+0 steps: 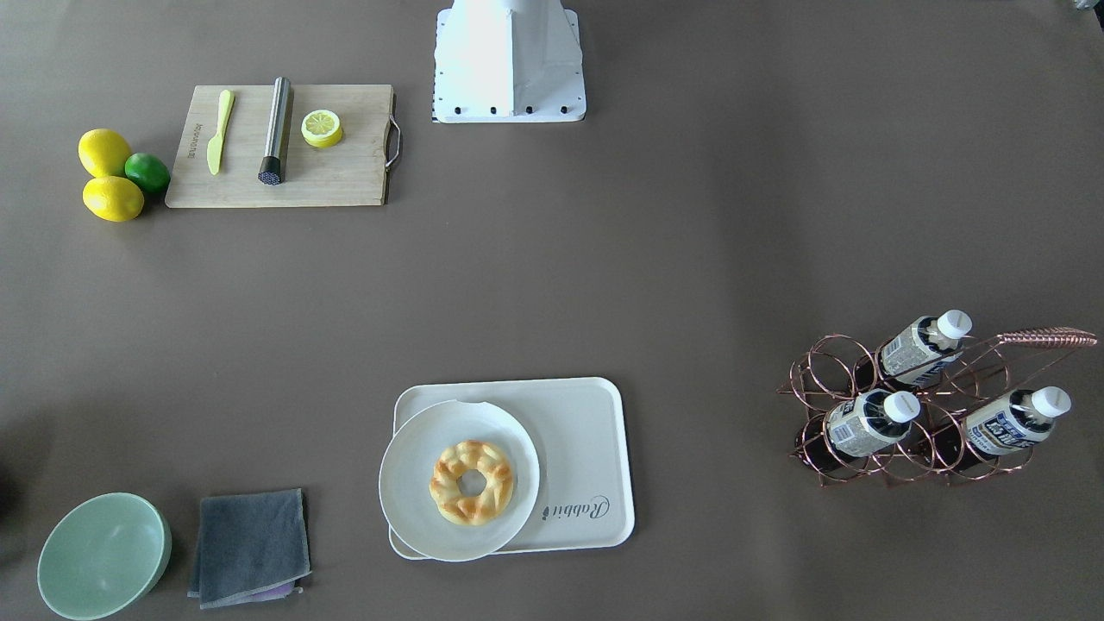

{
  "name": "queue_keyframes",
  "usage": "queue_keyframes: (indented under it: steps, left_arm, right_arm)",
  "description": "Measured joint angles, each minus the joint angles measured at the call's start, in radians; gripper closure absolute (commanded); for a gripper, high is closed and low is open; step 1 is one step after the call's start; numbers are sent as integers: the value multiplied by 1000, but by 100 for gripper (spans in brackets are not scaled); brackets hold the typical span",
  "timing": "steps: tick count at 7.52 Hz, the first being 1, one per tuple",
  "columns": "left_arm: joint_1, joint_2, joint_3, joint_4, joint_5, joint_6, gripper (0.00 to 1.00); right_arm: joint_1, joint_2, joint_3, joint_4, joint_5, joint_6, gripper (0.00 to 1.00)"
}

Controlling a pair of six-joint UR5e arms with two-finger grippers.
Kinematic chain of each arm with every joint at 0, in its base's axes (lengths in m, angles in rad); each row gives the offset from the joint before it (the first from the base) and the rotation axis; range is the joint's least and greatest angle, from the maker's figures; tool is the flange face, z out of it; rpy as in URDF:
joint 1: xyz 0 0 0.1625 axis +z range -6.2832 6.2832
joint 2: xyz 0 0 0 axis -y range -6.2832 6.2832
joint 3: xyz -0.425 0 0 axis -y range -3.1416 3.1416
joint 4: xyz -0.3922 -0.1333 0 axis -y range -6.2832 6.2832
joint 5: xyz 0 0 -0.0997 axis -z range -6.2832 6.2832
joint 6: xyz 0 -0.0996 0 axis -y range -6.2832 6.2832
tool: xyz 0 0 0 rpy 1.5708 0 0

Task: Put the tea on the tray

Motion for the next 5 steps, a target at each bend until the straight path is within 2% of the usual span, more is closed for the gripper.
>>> queue_keyframes:
  steps: [5]
  left_arm:
    - [1, 1, -12, -41, 20, -17, 3]
  right_arm:
    - [0, -3, -3, 0, 0, 0, 0]
